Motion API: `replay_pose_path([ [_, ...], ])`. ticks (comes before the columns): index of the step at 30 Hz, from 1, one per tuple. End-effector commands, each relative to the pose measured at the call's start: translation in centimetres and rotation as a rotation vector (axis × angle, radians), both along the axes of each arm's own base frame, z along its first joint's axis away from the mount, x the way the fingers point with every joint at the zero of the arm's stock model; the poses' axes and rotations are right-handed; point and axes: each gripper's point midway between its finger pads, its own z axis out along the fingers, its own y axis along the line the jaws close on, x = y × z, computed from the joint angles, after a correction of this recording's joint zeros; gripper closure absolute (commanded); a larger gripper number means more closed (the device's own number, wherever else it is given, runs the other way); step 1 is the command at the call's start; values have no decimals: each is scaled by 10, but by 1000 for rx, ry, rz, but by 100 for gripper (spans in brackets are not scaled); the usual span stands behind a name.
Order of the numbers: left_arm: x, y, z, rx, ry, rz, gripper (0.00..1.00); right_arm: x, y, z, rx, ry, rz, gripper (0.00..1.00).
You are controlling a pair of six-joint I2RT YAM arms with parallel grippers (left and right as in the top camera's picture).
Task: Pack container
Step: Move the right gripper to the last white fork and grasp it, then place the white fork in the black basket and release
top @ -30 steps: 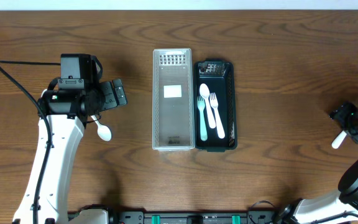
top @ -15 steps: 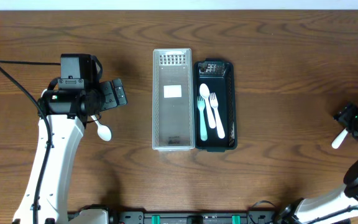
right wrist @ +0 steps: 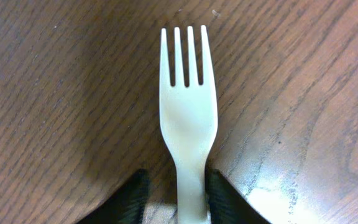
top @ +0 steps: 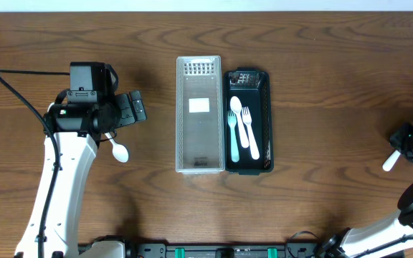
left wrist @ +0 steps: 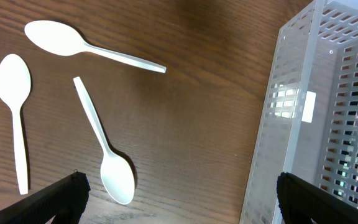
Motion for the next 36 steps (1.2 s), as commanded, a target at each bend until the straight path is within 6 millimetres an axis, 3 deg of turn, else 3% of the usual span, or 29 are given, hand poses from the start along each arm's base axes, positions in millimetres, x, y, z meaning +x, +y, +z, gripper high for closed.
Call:
replay_pose_path([
  [1, 4, 0, 7, -7, -18, 7, 2, -7, 4, -14, 33, 29, -5, 74],
  [7, 3, 0, 7, -7, -17, 7, 2, -7, 9, -14, 57, 28, -30, 79],
  [11, 3, 0, 7, -7, -17, 7, 2, -2, 18, -9, 62, 24, -23, 95],
  [15, 3, 0, 7, -7, -17, 7, 2, 14, 33, 16, 32, -20, 26, 99],
  [20, 4, 0, 7, -7, -18, 7, 2, 49, 70, 79, -55, -158, 159, 99],
  [25, 4, 0, 7, -7, -18, 7, 2, 81, 153, 149, -92, -344, 333, 98],
  [28, 3, 0, 7, -7, -17, 7, 2, 90, 217, 173, -73, -416, 475, 98],
  [33, 3, 0, 7, -7, -17, 7, 2, 84, 323, 171, -17, -420, 731, 98],
  [36, 3, 0, 7, -7, -17, 7, 2, 73, 366, 166, -15, -400, 840, 99],
])
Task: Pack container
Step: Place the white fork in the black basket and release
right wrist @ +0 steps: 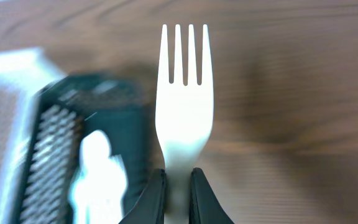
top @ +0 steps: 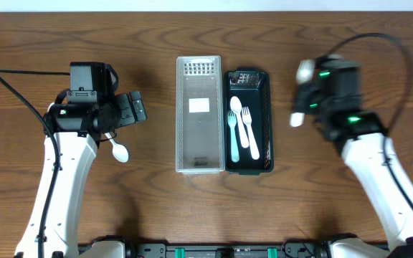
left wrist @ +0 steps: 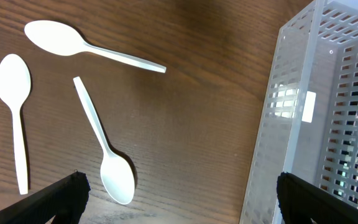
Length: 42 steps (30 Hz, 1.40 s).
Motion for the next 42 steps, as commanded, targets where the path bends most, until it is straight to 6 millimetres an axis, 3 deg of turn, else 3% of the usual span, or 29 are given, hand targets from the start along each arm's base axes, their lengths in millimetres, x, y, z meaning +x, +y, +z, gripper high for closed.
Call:
replay_pose_path([
  [1, 3, 0, 7, -7, -17, 7, 2, -10, 38, -5, -19, 11, 74, 99],
  [5, 3, 0, 6, -7, -16, 7, 2, -20, 65, -10, -26, 27, 148, 99],
  [10, 3, 0, 6, -7, -14, 6, 2, -30, 72, -20, -67, 139, 174, 99],
  [17, 3, 0, 6, -7, -14, 6, 2, -17, 82, -25, -107, 263, 202, 99],
  [21, 3, 0, 6, -7, -14, 6, 2, -6, 93, -44, -93, 322, 220, 99],
  [22, 3, 0, 6, -7, -14, 6, 2, -6, 95, -50, -89, 339, 219, 95],
  [26, 3, 0, 6, -7, -14, 6, 2, -7, 95, -83, -108, 423, 208, 67],
  [30, 2, 0, 6, -7, -12, 6, 2, -7, 95, -97, -117, 450, 210, 51],
  [34, -5, 0, 4, -2, 14, 4, 2, 5, 97, -73, -125, 377, 243, 31],
  [37, -14, 5, 8, 37, 42, -6, 2, 21, 88, -31, -116, 288, 226, 19],
  [42, -30, 29, 5, 98, 120, 85, 2, 48, 35, 44, -103, 124, 122, 1],
])
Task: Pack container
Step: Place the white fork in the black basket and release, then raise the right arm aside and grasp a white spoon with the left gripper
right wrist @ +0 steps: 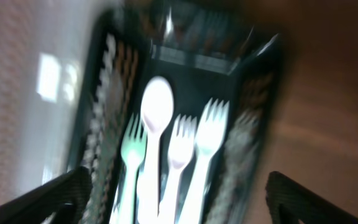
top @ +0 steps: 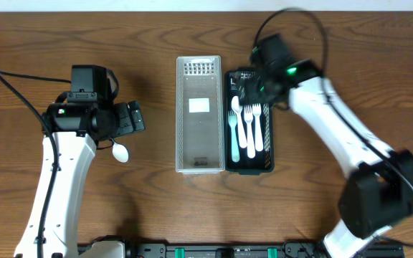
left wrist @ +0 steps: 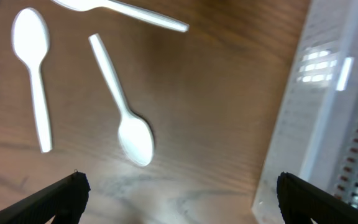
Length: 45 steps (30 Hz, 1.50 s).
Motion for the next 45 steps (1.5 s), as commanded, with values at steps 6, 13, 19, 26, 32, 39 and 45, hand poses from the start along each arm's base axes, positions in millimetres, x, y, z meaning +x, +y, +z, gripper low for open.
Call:
replay_pose_path([
  [6, 0, 39, -22, -5, 103, 198, 2, 18, -124, 64, -4, -103, -284, 1],
  [13, 9, 35, -86, -48, 284, 248, 2, 8, -168, 11, -32, 89, -408, 1],
  [19, 16, 33, -123, -77, 357, 297, 2, 8, -170, -34, -57, 206, -402, 1],
  [26, 39, 25, -137, -130, 302, 253, 2, 9, -170, -61, -74, 265, -386, 1],
  [32, 37, 28, -160, -134, 352, 270, 2, 9, -171, -64, -84, 270, -381, 1],
  [39, 31, 33, -176, -136, 397, 293, 2, 8, -171, -63, -84, 271, -381, 1],
  [45, 28, 33, -178, -137, 414, 294, 20, 8, -171, -64, -85, 274, -381, 1],
])
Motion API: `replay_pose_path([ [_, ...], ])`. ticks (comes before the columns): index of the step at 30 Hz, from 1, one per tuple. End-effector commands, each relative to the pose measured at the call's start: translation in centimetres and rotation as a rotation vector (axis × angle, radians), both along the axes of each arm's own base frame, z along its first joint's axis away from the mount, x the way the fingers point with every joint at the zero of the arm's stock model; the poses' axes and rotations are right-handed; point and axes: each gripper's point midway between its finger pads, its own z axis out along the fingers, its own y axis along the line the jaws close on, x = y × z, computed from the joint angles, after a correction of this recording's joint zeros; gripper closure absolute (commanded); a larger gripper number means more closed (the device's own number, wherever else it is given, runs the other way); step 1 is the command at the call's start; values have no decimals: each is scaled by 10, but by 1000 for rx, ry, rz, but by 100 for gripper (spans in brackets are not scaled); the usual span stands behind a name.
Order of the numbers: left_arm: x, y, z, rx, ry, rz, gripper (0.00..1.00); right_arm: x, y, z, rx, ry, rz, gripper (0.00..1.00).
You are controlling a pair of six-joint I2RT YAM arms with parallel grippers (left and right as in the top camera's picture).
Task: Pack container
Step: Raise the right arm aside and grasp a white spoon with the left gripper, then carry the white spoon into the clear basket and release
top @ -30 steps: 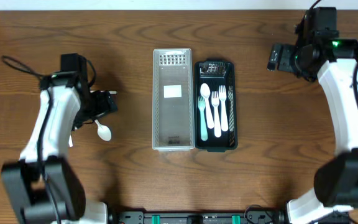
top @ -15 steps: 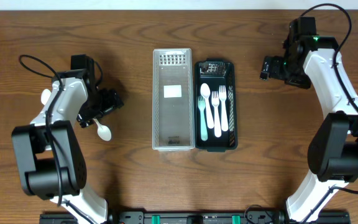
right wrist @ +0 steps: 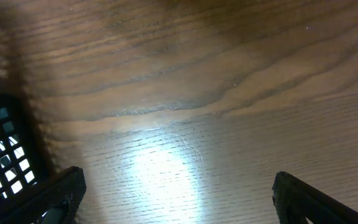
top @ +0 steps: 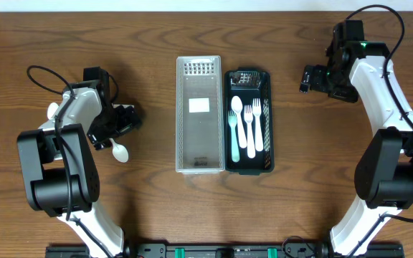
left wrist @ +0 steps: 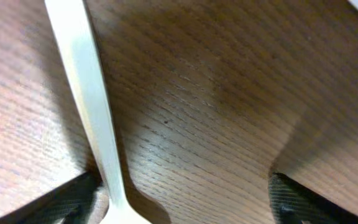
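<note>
The black basket (top: 266,154) stands at the table's middle and holds a spoon (top: 234,107) and two white forks (top: 251,122). Left of it, touching, is the clear perforated bin (top: 199,161). A white plastic spoon (top: 120,153) lies on the wood at the left. Its handle (left wrist: 82,93) runs between the fingers of my left gripper (left wrist: 179,205), close by the left finger. That gripper is open and low over the table. My right gripper (right wrist: 179,199) is open with nothing in it, over bare wood right of the basket's far end.
The left arm (top: 77,115) bends over the table's left part and hides what lies under it. The right arm (top: 378,79) reaches in along the right edge. A white label (top: 199,105) lies on the clear bin's floor.
My right gripper has moved from above the black basket to the wood right of it, still open. My left gripper is now low at the spoon, the handle between its fingers.
My right gripper was shut on a white fork at the table's far right, then held it near the black basket. Then it was open over the basket with a second fork lying inside. The left gripper stayed open above the loose spoons, and now it straddles one.
</note>
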Motion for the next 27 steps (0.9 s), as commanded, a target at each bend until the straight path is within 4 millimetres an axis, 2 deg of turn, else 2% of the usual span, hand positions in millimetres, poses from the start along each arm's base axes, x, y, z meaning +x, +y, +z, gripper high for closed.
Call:
replay_pose_path([
  [1, -4, 0, -11, -14, 36, 3, 28, -3, -3, -5, -14, 18, 8, 1],
  [2, -4, 0, -11, -14, 36, 4, 37, -3, -3, -5, -14, 19, 11, 1],
  [4, -5, 0, -11, -14, 39, 4, 62, -3, -3, -5, -15, 18, 11, 1],
  [6, -5, 0, -11, -14, 39, 4, 73, -3, -3, -5, -14, 20, 11, 1],
  [8, -5, 0, -11, -14, 39, 4, 76, -3, -3, -5, -15, 21, 11, 1],
  [9, -5, 0, -11, -14, 39, 4, 81, -3, -3, -5, -15, 21, 11, 1],
  [10, -5, 0, -11, -14, 39, 3, 91, -3, -3, -5, -15, 21, 12, 1],
  [11, -5, 0, -11, -14, 38, 3, 94, -3, -3, -5, -15, 21, 13, 1],
  [16, -1, 1, -8, -12, 18, -17, 94, -3, -3, -5, -15, 21, 14, 1],
  [20, 9, -4, 17, -5, -31, -52, 94, -3, -3, -5, -15, 21, 14, 1],
  [23, 26, -20, 58, 8, -136, -121, 94, -3, -3, -5, -15, 20, 14, 1],
  [25, 37, -39, 92, 15, -226, -183, 94, -3, -4, -5, -15, 18, 14, 1],
  [27, 45, -68, 130, 17, -331, -273, 94, -2, -4, -5, -15, 17, 14, 1],
])
